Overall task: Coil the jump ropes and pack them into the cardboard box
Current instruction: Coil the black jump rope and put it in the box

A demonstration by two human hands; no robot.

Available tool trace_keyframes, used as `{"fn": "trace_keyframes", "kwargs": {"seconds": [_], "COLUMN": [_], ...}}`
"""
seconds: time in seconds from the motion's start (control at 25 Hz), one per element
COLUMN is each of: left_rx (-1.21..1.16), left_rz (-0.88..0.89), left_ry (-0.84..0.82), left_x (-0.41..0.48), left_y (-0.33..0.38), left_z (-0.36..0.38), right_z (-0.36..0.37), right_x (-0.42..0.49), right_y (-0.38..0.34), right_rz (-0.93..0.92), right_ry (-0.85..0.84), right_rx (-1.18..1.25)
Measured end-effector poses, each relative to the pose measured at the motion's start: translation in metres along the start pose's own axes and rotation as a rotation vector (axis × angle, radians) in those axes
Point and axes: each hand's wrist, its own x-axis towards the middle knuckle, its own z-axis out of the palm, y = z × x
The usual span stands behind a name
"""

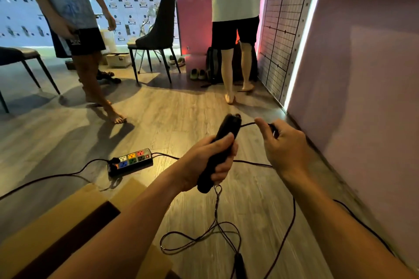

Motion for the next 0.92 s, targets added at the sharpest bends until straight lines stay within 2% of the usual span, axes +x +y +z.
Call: {"fn": "trace_keyframes", "kwargs": {"seconds": [0.08,0.16,0.28,0.36,0.4,0.48,0.56,0.64,0.72,0.84,0.92], "left_rx": [-0.199,-0.418,-0.626,-0.659,-0.639,-0.531,-0.362,-0.181,0.012,0.378,0.518], "left_rz": [0.1,0.25,0.478,0.573,0.577,0.526,0.435,0.344,0.245,0.083,-0.086], "left_ry": [0.054,0.175,0.473,0.725,0.852,1.073,1.203,1.192,1.075,0.784,0.556], "left_x": [-0.001,-0.001,0.003,0.005,0.004,-0.002,-0.01,-0.014,-0.015,-0.017,-0.016], "left_y": [0.008,0.014,0.019,0.019,0.02,0.017,0.011,-0.001,-0.012,-0.018,-0.015], "left_z": [0.005,0.007,-0.009,-0.031,-0.041,-0.066,-0.087,-0.105,-0.108,-0.087,-0.066], "right_z": [0.004,0.012,0.018,0.018,0.016,0.01,0.002,-0.005,-0.008,-0.008,-0.007], "right_x": [-0.005,-0.013,-0.025,-0.032,-0.034,-0.031,-0.025,-0.021,-0.018,-0.017,-0.015], "right_y": [-0.006,-0.013,-0.026,-0.035,-0.038,-0.043,-0.044,-0.041,-0.04,-0.044,-0.046], "right_rz": [-0.009,-0.025,-0.033,-0.124,-0.179,-0.245,-0.287,-0.313,-0.315,-0.334,-0.357], "right_ry": [-0.087,-0.225,-0.574,-0.789,-0.841,-0.85,-0.794,-0.703,-0.606,-0.41,-0.269], "right_rx": [0.001,0.032,0.099,0.041,0.005,-0.028,-0.049,-0.007,0.071,0.099,0.07]}}
